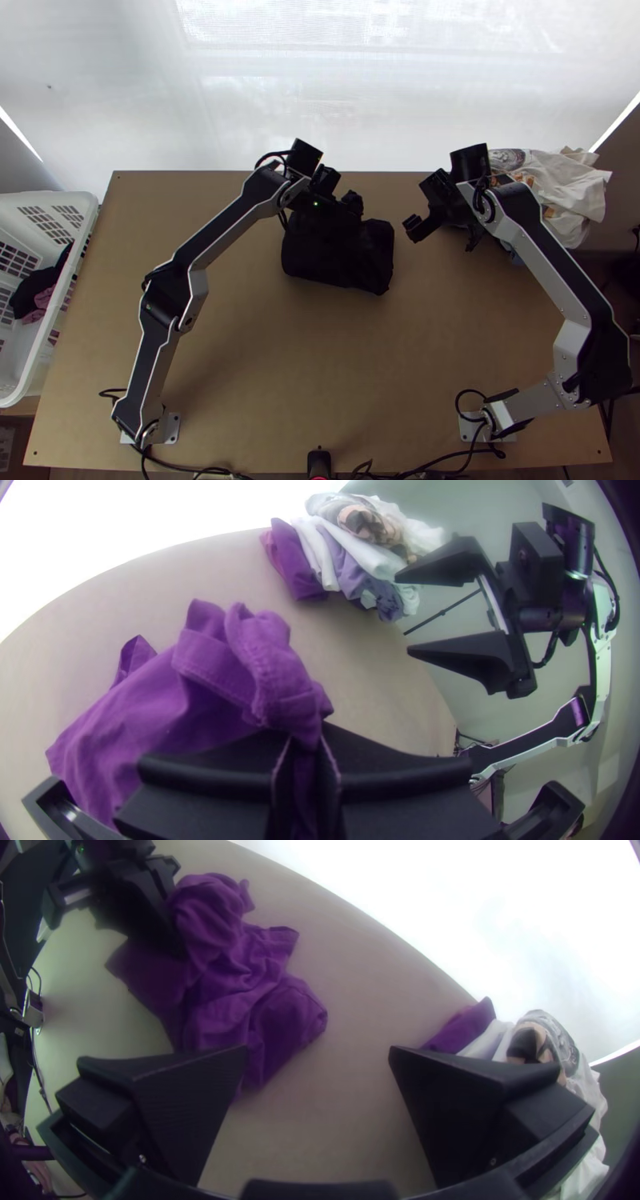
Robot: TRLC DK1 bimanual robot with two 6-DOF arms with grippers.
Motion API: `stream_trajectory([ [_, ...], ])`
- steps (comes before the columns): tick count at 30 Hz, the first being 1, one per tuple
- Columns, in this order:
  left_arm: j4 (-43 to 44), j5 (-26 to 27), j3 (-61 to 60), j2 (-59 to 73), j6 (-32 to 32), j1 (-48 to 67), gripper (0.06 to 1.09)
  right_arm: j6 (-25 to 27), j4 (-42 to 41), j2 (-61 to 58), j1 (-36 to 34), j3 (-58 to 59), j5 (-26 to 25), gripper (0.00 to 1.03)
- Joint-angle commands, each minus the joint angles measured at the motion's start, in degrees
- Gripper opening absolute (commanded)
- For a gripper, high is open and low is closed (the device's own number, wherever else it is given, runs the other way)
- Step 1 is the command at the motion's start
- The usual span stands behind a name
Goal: Fold the t-shirt
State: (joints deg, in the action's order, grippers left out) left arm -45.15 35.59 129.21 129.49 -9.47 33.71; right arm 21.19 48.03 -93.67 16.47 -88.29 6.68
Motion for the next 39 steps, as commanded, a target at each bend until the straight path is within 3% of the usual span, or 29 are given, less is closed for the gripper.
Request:
stream_trajectory([
  [1,3.6,0.2,0.6,4.2,-2.0,2.0,0.09,-0.1,0.0,2.3,-1.5,3.3,-0.4,0.98],
  [10,8.7,0.4,1.8,8.2,-4.9,4.2,0.10,-0.2,0.0,2.3,-0.1,5.0,-1.0,0.98],
  [11,9.0,0.4,1.9,8.7,-4.9,4.5,0.16,-0.1,0.1,2.3,-0.1,5.3,-1.0,0.98],
  [13,9.3,0.4,1.9,9.5,-4.9,5.3,0.53,-0.1,0.1,2.8,-0.1,6.2,-1.1,0.98],
  [15,9.1,0.4,1.9,9.6,-4.9,6.0,1.05,0.0,0.1,2.9,-0.2,7.2,-1.2,0.98],
  [21,5.6,0.6,1.7,1.4,-2.7,2.6,1.04,0.1,-1.6,2.7,1.0,8.6,-1.4,0.98],
  [28,-9.3,0.5,-6.7,-8.6,10.4,-9.9,1.04,0.6,-2.8,-4.7,7.3,-0.5,-1.3,0.98],
  [35,-7.8,-0.2,-19.5,-9.9,14.0,-12.6,1.04,-0.4,-5.3,-16.4,15.0,-8.6,-1.3,0.98],
  [39,-5.7,-2.3,-22.2,-7.6,14.0,-11.0,1.04,-0.8,-9.0,-18.6,16.5,-4.0,-1.2,0.98],
])
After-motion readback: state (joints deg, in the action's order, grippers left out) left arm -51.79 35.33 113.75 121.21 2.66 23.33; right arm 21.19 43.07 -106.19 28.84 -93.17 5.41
